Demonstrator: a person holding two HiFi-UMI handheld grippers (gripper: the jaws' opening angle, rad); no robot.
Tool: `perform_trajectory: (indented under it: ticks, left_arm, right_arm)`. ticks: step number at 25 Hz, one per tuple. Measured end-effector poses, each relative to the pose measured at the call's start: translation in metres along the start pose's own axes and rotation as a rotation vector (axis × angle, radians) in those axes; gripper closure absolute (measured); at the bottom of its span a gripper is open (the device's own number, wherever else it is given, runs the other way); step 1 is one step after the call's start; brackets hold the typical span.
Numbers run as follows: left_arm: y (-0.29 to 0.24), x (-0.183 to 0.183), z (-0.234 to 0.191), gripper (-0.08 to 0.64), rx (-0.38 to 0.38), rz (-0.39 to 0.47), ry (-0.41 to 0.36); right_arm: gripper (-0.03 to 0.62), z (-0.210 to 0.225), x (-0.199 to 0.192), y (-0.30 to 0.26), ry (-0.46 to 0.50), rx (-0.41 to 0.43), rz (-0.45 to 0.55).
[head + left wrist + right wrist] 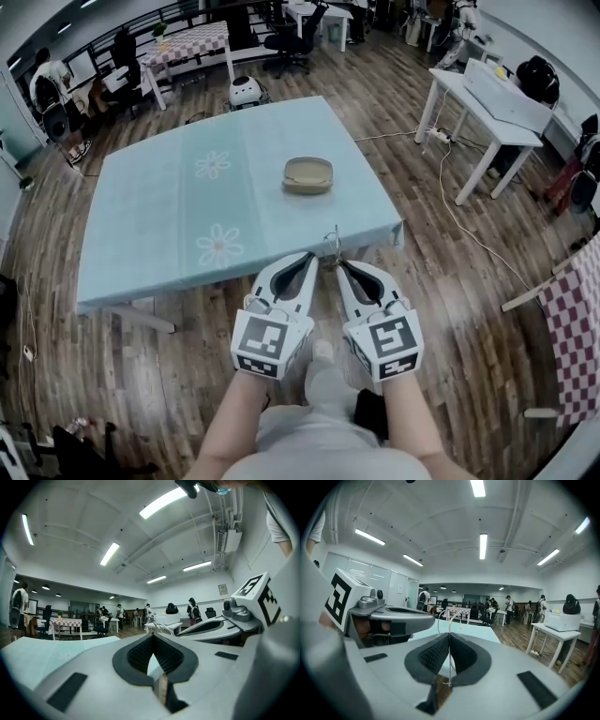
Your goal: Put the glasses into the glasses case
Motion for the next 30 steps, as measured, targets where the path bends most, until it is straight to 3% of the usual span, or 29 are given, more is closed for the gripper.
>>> perform_trajectory:
  ticks: [20,30]
  left_arm:
    - [-0.111,-0.024,-0.070,0.552,0.069,-0.060,0.048]
    - [-0.159,-0.030,-0.107,0.552,0.151,-0.069,0.087]
  right_arm:
    - [0.578,0.083,-0.009,-0.111,-0.039,0.093,-0.041]
    - [0.578,0.123,-0.008,-0.162,-0.012,0.156,-0.064]
Point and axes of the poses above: the fingertips, and each gripper's own axes: y backward along the fingers, z to its right, x out of its top, the point moved 1 cm from there along y, backward along the fingers, and after that the axes turned 2 degrees about -x, right-handed, at the moved point
